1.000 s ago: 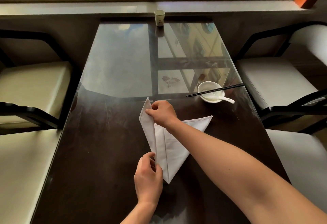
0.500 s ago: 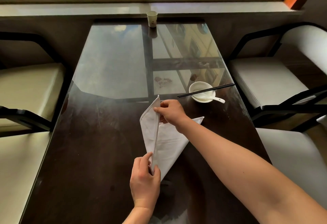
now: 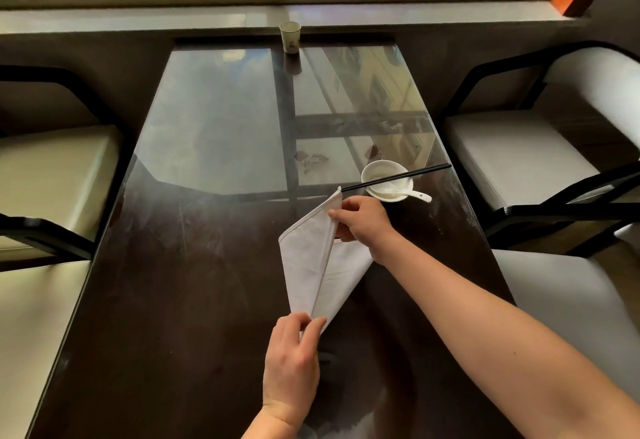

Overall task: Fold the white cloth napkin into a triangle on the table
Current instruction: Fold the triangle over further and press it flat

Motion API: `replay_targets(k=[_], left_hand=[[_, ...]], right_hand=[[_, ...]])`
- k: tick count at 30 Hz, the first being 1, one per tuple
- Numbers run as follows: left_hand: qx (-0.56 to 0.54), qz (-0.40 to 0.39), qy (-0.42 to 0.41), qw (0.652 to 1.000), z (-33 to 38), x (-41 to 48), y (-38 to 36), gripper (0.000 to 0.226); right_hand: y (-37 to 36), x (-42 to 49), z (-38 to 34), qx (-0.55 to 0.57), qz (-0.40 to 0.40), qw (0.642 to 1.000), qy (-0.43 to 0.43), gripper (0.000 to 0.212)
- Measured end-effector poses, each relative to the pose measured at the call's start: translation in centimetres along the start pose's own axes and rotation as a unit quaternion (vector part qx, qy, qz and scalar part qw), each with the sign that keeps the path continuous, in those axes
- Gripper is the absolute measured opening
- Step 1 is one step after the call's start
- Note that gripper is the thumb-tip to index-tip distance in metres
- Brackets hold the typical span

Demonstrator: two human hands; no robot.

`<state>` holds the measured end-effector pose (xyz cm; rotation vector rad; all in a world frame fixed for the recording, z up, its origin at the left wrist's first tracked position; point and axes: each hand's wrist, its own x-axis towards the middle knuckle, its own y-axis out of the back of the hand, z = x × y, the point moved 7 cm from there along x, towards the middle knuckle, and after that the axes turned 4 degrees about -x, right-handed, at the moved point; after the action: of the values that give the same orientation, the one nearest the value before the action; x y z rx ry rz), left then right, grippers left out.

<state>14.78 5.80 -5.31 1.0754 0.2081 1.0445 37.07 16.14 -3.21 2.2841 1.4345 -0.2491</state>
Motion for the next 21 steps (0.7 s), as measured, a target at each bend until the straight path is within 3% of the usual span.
replay_targets(k=[3,7,13,21], left_hand=[[0.032,-0.034,-0.061,0.997,0.6,-0.1,-0.6,0.021],[0.045,-0.055,-0.096,0.993,0.9,-0.2,-1.0,0.036],[0.055,-0.061,-0.049,0.995,0.6,-0.3,-0.9,0.051],[0.091,-0.063,-0.081,0.991,0.5,-0.1,-1.4,0.032]], right_hand=[[1.0,0.0,1.1,-0.016,0.011,1.000,-0.010,0.008],[2.8,-0.1,3.0,-0.034,0.033,0.999,-0.026,0.006],[5.3,-0.6,5.4,-0.050,0.070,0.995,-0.056,0.005],[6.8,-0.7,7.2,-0.077,0.092,0.990,-0.078,0.005]])
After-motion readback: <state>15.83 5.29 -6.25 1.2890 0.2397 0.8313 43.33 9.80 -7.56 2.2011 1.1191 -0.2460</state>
